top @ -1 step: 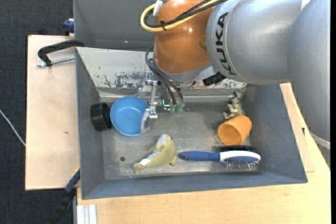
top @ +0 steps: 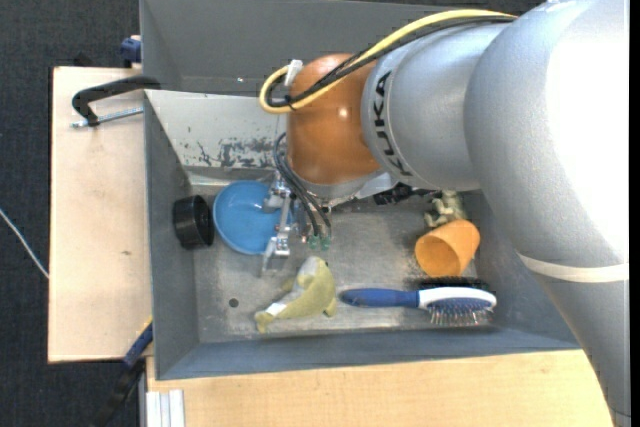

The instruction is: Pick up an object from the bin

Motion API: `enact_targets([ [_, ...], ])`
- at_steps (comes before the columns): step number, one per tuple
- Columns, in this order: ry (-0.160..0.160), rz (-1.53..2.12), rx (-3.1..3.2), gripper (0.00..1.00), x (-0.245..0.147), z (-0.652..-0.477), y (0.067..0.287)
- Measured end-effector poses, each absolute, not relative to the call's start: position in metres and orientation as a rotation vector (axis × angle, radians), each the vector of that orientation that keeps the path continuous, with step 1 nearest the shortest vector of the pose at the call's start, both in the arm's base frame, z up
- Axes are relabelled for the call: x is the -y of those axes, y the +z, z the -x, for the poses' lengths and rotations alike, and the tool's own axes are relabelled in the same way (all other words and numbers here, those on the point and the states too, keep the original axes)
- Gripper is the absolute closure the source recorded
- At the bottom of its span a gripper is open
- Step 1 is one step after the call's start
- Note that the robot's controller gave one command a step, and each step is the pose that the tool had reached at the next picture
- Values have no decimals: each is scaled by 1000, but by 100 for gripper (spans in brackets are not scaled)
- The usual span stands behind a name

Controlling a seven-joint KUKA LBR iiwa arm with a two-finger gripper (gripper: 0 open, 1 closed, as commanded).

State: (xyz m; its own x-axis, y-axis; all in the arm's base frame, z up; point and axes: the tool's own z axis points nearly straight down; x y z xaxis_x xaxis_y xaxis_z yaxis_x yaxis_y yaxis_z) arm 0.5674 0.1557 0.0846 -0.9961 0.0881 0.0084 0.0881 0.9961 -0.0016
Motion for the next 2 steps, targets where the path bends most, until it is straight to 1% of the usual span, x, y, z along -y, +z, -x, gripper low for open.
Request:
enact_targets([
  [1, -11, 134, 3143, 100, -159, -571, 92],
  [2, -7, 118, 3153, 100, -143, -563, 228],
])
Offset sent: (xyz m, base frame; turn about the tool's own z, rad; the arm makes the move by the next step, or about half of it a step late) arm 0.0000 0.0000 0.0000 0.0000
